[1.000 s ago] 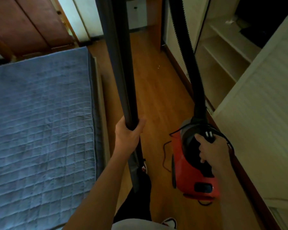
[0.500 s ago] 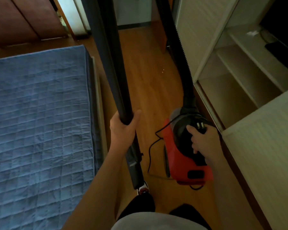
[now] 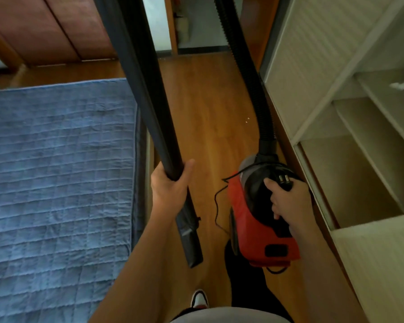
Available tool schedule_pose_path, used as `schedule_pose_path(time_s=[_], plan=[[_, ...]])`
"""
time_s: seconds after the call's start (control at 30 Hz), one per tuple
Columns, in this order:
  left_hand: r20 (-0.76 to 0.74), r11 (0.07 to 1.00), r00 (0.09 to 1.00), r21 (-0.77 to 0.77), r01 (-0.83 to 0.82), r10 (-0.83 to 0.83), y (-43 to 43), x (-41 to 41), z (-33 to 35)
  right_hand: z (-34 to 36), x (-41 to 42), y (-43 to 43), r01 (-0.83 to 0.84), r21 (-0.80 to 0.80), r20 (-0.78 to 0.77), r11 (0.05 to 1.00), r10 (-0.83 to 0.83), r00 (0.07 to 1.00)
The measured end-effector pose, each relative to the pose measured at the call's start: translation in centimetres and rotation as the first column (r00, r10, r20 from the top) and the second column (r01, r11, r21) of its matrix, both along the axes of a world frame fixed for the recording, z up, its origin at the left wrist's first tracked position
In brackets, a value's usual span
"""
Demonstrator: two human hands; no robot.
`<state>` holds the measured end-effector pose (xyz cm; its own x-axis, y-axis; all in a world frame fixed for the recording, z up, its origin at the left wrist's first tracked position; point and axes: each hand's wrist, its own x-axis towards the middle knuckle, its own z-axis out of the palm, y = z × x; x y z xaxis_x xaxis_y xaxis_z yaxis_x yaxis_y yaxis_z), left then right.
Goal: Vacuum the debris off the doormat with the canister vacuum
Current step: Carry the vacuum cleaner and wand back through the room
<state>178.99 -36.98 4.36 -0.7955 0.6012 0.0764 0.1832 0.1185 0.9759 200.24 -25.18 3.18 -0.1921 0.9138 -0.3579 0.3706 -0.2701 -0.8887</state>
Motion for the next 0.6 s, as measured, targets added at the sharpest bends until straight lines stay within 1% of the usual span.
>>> schedule_pose_path(time_s=[0.13, 0.37, 0.6], plan=[[-0.023, 0.999, 0.999, 0.012, -0.042, 0.042, 6.2, -2.6, 0.2, -0.4, -2.7, 7.1, -0.063, -0.008, -0.004, 0.998, 0.063, 0.998], [-0.067, 0.996, 0.994, -0.022, -0.083, 0.082, 20.0, -5.3, 0.3, -0.5, -7.6, 21.7, -0.219, -0.042, 0.024, 0.975, 0.22, 0.975], [-0.152, 0.976, 0.966, -0.023, -0.215, 0.209, 29.6, -9.7, 2.1, -0.2, -12.5, 33.0, -0.273, -0.015, 0.031, 0.962, 0.274, 0.961]])
